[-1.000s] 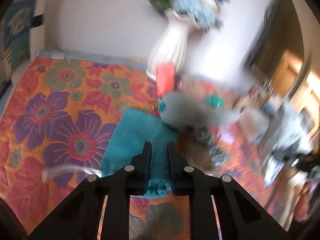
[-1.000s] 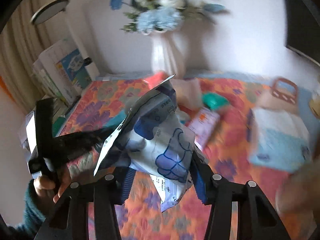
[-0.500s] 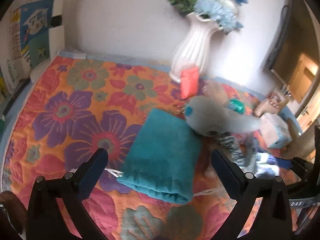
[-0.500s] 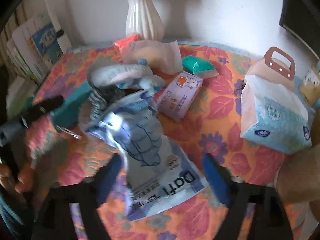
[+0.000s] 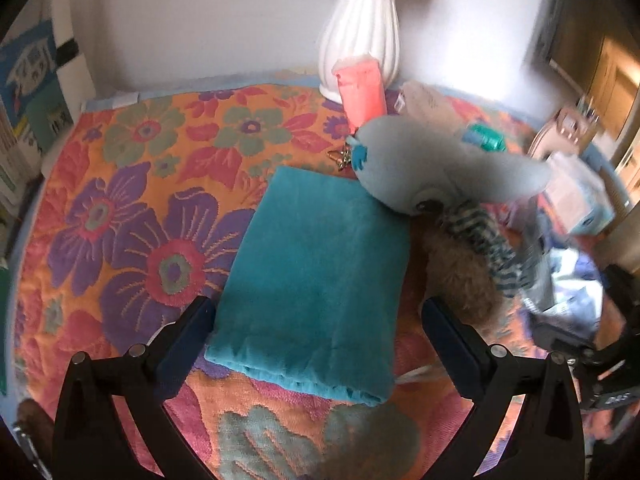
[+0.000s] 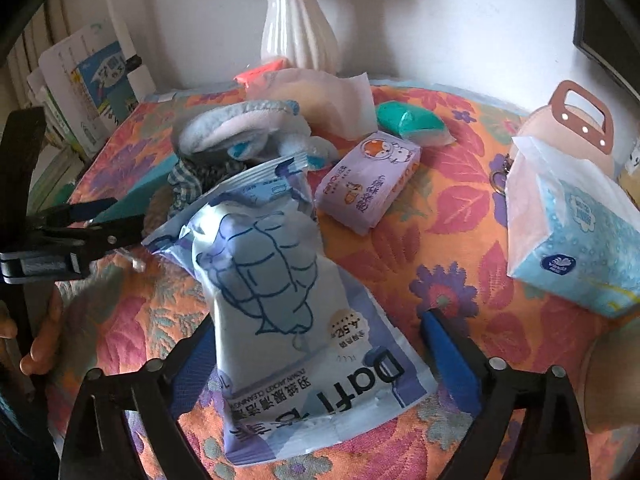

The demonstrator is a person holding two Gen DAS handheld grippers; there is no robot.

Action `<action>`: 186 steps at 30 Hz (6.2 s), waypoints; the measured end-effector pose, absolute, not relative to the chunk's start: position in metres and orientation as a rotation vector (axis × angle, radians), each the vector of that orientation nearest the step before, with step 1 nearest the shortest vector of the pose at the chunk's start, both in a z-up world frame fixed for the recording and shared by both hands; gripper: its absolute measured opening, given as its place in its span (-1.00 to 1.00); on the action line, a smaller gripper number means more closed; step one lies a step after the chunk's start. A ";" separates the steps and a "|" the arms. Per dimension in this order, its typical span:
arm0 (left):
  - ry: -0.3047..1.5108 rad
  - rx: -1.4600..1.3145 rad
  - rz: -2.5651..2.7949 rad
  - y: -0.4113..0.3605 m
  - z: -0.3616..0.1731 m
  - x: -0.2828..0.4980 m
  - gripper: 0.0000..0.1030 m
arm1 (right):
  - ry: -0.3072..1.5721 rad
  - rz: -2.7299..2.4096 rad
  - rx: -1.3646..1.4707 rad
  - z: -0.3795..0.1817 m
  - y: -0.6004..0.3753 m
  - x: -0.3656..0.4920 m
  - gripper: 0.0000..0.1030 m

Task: Organize soft objects
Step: 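Grasp the teal cloth with the left tool while the right tool grasps the printed Dafi bag, then lift the teal cloth with the left tool while the right tool lifts the Dafi bag, then carry both items to the glass table and open both tools over it, then swing both tools back over the bed, then grasp the grey plush toy with the left tool while the right tool grasps the pink wipes pack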

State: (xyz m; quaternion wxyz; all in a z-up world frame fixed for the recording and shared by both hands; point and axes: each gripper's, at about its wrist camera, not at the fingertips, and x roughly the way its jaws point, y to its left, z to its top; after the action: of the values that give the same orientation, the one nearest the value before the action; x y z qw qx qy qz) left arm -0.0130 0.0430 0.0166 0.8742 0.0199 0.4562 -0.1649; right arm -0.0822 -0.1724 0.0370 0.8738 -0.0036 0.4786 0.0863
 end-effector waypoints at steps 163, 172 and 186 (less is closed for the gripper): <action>0.617 0.086 -0.451 -0.025 0.141 -0.170 0.68 | 0.956 0.203 0.080 0.146 -0.291 -0.249 0.63; 0.777 0.043 -0.370 0.025 0.075 -0.096 0.68 | 1.044 0.268 0.131 0.090 -0.211 -0.141 0.63; 0.838 -0.130 -0.405 0.056 0.031 -0.068 0.68 | 0.969 0.122 0.131 0.044 -0.187 -0.087 0.63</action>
State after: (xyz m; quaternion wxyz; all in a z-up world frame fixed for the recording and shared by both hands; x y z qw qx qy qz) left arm -0.0678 0.0559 0.0306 0.8915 -0.0624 0.4039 -0.1952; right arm -0.0872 -0.1875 0.0441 0.8810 0.0627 0.4654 0.0585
